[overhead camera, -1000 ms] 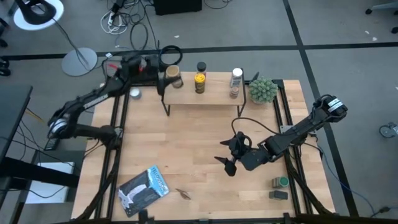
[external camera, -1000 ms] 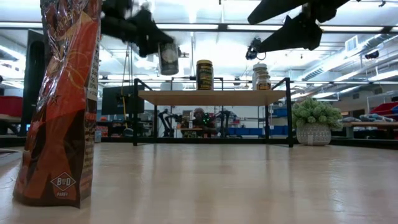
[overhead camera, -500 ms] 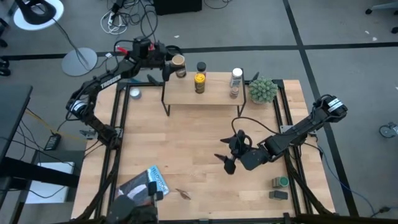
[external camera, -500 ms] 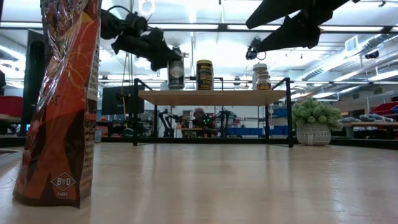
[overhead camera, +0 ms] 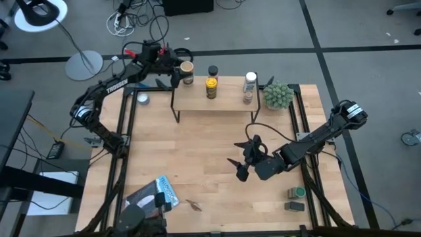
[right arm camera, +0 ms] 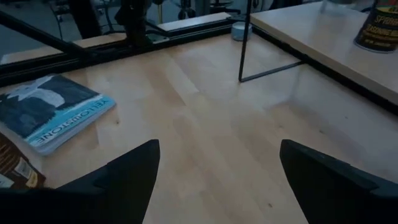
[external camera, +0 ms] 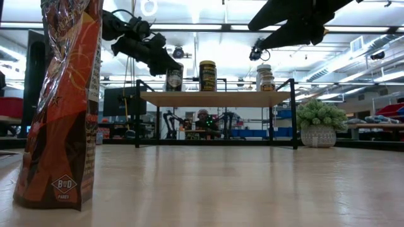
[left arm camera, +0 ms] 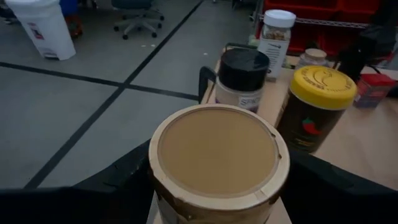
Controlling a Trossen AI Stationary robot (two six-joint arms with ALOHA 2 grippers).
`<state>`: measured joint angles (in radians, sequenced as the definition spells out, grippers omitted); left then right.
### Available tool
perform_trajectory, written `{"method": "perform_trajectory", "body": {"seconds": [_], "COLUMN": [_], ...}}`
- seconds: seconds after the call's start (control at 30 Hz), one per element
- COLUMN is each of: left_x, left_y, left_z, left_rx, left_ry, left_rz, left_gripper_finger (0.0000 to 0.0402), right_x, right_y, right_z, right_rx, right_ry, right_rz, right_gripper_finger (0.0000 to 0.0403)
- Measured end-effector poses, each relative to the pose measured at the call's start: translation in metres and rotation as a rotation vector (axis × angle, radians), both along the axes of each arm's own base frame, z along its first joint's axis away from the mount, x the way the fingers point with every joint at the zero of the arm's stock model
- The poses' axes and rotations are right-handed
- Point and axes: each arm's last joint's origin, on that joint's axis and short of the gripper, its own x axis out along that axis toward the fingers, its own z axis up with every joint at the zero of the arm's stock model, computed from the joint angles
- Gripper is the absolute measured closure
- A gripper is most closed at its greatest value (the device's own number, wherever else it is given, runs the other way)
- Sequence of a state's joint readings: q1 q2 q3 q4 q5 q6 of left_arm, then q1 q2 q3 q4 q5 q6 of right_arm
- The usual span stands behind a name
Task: Shelf spices
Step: Put the brown seasoning bottle on the shelf
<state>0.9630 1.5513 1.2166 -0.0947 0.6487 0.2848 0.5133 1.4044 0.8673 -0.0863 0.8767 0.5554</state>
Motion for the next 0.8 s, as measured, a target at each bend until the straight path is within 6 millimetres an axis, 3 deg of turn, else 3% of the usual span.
{"method": "perform_trajectory", "body": {"seconds": [0.23,0.8], "left_x": [-0.001,0.0], "left_y": [-0.002,-0.002], "left_z": [-0.021,-0.019], "left_rx": [0.008,0.014], "left_ry": [-0.05,-0.08], "left_rz": [-0.022,-0.016], "left_gripper_finger": [0.0117,0.0117], "right_x": [0.002,0.007], "right_y": [-0.005,-0.019], "right_z": [0.001,0.001], "right_rx": [-0.029,-0.062], "right_ry": [-0.023,-0.01], "right_rz": [-0.064,-0.112], "right_gripper_finger": [0.0073,0.0082]}}
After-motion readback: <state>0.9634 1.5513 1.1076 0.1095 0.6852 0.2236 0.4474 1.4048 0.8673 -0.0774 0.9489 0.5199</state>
